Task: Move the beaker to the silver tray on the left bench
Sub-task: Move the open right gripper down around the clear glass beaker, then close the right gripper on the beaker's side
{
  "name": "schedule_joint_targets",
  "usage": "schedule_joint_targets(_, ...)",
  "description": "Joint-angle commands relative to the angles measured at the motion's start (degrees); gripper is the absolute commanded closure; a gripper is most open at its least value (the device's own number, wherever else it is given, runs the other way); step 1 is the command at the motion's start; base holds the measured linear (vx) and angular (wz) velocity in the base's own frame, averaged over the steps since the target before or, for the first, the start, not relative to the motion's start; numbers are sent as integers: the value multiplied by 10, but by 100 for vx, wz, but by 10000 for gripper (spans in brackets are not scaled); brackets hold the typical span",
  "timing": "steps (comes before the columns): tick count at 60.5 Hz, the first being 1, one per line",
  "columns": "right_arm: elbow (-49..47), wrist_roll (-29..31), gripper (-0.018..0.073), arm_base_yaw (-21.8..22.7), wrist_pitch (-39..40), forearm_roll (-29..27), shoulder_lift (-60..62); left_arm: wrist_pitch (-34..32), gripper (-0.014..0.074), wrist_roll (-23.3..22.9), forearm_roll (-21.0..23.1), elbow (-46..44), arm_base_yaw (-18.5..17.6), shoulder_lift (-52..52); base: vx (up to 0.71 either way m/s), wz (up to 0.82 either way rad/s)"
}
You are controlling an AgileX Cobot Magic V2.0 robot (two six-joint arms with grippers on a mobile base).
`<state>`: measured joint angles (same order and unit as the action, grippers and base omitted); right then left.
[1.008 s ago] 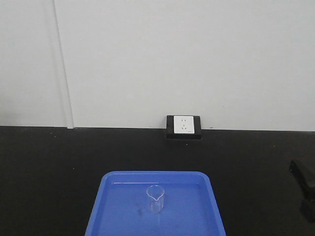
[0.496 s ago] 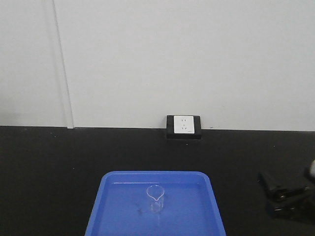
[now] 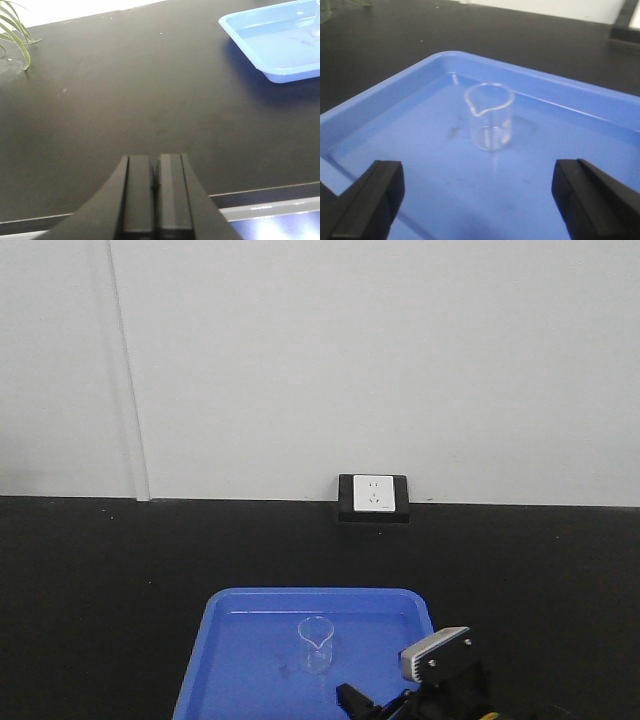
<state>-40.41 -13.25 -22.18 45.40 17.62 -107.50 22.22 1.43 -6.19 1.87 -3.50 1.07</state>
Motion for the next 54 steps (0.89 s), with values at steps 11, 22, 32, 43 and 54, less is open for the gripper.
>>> schedule_joint_targets(11, -134, -38, -73, -17, 58, -1, -91, -45, 595, -1, 1, 11, -2, 4, 0, 0)
schedule_joint_targets(22, -187, -48, -69, -17, 50, 1, -137, -45, 595, -1, 1, 11, -2, 4, 0, 0)
schedule_joint_targets(32, -221, -48, -64, -17, 50, 0, -165, -45, 595, -1, 1, 11, -2, 4, 0, 0)
schedule_joint_targets(43, -253, -49, -58, -17, 49, -1, -189, -45, 595, -1, 1, 11, -2, 4, 0, 0)
schedule_joint_targets(54, -272, -50, -38, -19, 54, -1, -202, -45, 595, -1, 1, 11, -2, 4, 0, 0)
